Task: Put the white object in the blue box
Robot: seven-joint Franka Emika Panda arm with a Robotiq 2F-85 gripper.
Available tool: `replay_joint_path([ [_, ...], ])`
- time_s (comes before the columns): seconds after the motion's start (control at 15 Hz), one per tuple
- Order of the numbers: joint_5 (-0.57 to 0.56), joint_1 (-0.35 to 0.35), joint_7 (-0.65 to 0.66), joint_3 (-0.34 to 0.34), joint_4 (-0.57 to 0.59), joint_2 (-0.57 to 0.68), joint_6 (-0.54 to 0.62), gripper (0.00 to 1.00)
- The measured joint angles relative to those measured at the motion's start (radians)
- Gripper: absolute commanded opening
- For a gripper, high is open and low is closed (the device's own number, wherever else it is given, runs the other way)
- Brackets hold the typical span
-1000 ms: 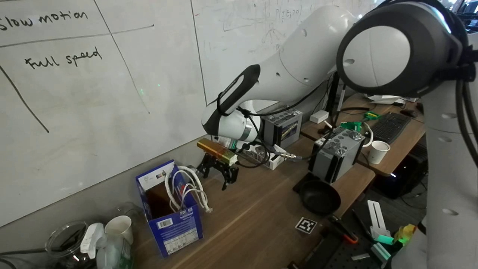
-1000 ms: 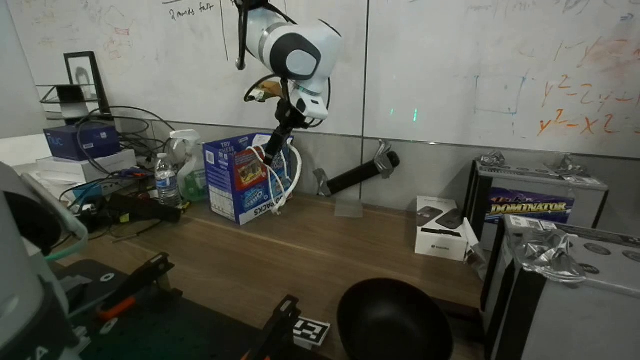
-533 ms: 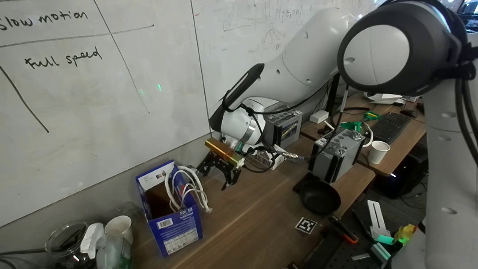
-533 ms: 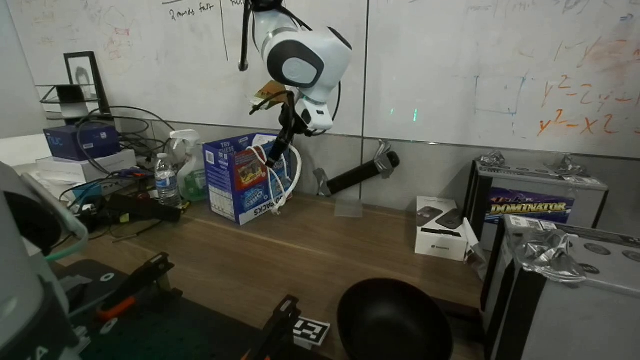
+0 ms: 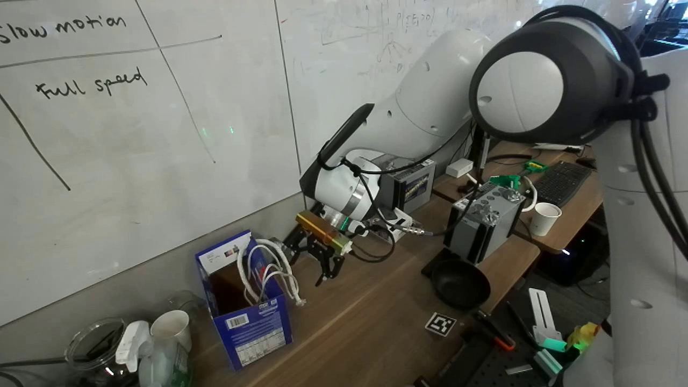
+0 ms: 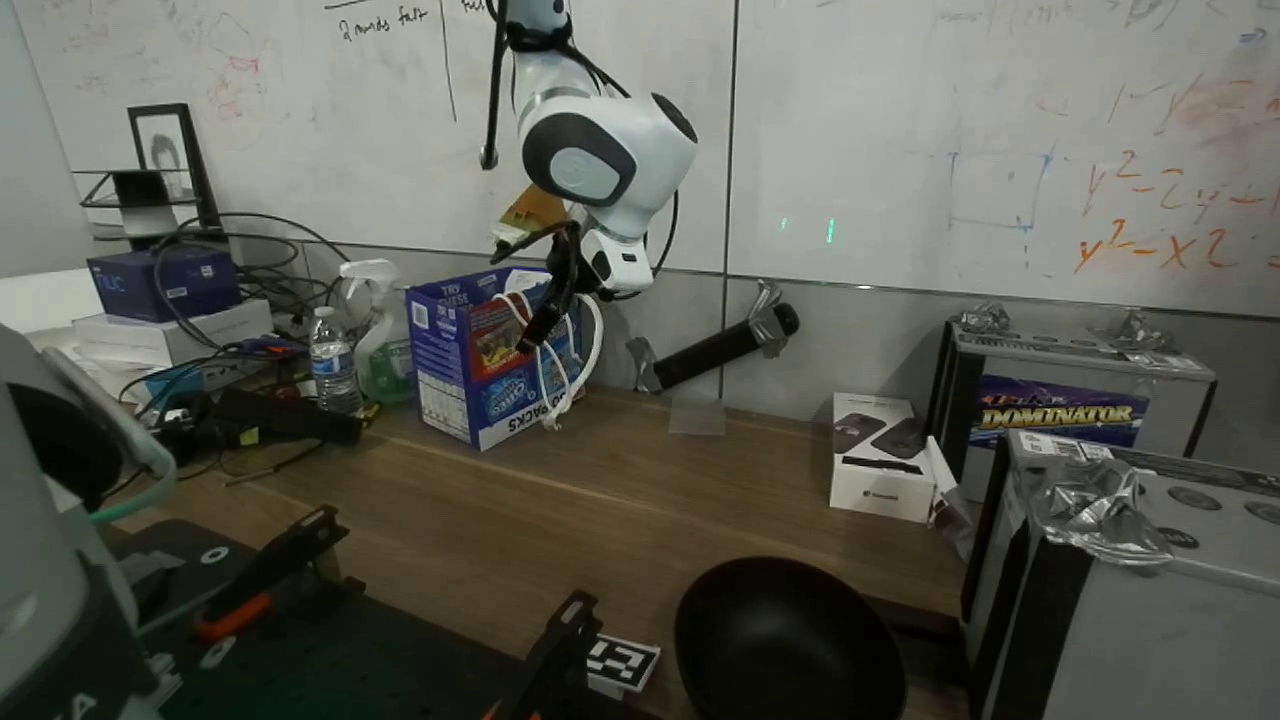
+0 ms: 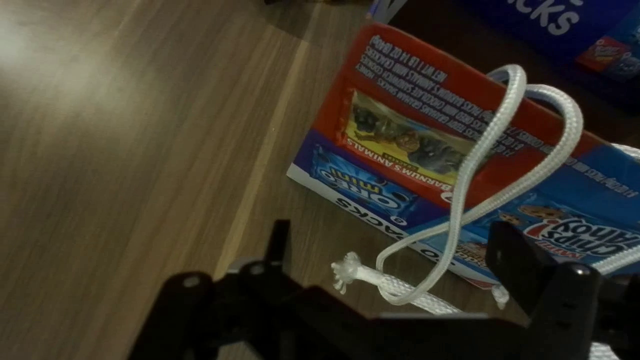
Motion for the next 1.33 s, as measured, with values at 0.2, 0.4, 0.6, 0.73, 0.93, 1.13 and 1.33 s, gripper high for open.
replay_joint_path([
  [0.2,0.000,0.012,-0.020,0.000,0.018,0.025,-0.005,1.00],
  [0.4,-0.007,0.023,-0.028,0.000,0.056,0.050,-0.006,1.00],
  [0.6,-0.036,0.024,-0.027,-0.007,0.104,0.074,-0.027,1.00],
  [0.73,-0.072,0.024,-0.024,-0.021,0.136,0.091,-0.054,1.00],
  [0.93,-0.132,0.024,-0.021,-0.036,0.175,0.113,-0.092,1.00],
  [1.13,-0.196,0.027,-0.012,-0.038,0.207,0.123,-0.120,1.00],
  [1.33,-0.261,0.033,0.003,-0.041,0.232,0.124,-0.125,1.00],
])
